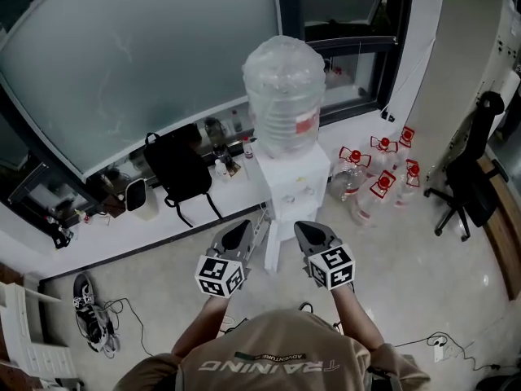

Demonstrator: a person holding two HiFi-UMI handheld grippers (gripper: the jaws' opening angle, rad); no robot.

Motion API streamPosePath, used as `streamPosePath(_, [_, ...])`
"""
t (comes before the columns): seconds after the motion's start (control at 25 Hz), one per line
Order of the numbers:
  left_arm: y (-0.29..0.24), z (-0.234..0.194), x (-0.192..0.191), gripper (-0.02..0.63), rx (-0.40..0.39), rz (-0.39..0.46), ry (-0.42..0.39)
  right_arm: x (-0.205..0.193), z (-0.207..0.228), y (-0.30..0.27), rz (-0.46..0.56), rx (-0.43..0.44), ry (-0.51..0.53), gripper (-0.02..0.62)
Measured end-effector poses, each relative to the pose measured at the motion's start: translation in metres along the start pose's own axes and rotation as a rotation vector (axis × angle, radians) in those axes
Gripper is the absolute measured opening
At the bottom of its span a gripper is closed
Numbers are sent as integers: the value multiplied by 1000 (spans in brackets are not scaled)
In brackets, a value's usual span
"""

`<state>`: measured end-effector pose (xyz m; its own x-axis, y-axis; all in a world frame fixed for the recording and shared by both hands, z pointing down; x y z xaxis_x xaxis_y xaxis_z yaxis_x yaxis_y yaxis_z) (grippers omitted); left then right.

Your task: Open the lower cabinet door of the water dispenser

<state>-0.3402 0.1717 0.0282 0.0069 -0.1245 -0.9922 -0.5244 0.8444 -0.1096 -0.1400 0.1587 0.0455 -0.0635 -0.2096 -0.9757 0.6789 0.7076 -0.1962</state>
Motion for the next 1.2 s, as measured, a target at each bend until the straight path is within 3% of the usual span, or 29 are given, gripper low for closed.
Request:
streamPosePath(0.32, [31,17,25,3,-57,79,-8,30,-15,22,74,-53,58,9])
streamPosePath(0.56, [33,14,20,3,-54,52,-33,26,-22,36,37,-85,59,8])
streamPosePath(0.76, [48,18,-5,3,-38,3,-3,11,-34,40,12,-77,56,8])
streamPosePath(1.2, [51,5,2,3,-14,45,-5,20,-32,58,45,-166,95,8])
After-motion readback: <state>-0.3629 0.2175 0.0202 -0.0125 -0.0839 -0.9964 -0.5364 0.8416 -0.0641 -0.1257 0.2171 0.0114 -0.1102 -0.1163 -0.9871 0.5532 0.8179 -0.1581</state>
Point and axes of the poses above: the fingertips, and each gripper's own axes: y backward along the fingers, z to its right, x out of its top, the point moved 7 cm from there along y, backward along the fingers
